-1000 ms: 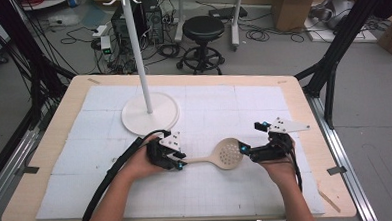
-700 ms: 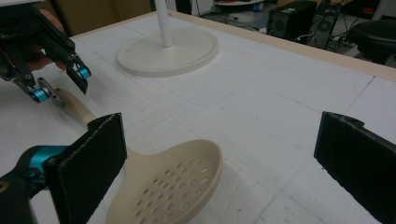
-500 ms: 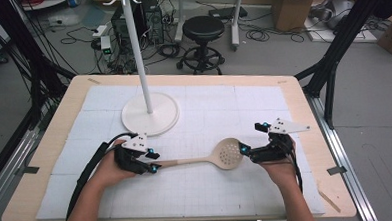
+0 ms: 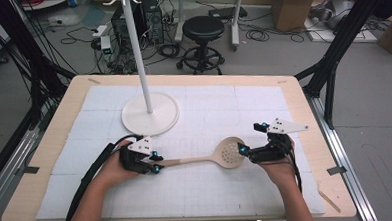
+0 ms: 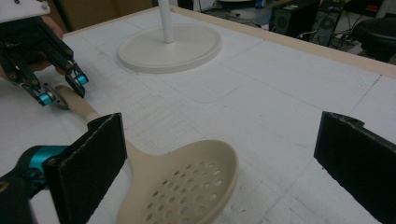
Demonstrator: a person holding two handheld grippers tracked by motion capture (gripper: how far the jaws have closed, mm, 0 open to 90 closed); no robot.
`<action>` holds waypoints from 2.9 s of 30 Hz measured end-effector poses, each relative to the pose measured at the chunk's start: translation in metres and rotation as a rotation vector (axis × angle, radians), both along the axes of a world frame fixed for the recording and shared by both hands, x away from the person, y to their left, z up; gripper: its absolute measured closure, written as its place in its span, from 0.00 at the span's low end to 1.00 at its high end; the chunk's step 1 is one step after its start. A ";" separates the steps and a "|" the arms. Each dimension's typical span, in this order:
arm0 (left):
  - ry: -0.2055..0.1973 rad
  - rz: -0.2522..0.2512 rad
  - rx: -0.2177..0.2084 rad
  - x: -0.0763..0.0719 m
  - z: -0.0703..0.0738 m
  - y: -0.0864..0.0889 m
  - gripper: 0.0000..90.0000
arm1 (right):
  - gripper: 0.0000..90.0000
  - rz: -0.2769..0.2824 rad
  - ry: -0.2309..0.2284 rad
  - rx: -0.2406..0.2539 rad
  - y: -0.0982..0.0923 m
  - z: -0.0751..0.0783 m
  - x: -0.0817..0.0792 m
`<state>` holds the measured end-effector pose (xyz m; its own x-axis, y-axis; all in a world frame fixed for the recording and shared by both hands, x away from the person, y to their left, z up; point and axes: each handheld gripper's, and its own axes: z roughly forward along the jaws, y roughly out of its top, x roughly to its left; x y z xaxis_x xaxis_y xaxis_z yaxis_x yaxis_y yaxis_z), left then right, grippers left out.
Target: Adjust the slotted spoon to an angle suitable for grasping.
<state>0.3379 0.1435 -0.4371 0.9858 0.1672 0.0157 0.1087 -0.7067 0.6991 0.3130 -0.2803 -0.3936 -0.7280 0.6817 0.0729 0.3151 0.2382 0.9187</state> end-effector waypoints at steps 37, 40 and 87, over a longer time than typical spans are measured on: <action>-0.019 0.042 -0.146 0.013 0.028 -0.038 0.53 | 0.01 -0.001 -0.010 0.027 -0.005 0.004 -0.002; -0.012 0.086 -0.188 0.009 0.032 -0.019 0.49 | 0.01 -0.003 -0.010 0.026 -0.004 0.004 -0.002; -0.082 0.289 -0.565 -0.017 0.056 0.085 0.06 | 0.01 0.020 -0.027 0.031 0.002 0.010 -0.002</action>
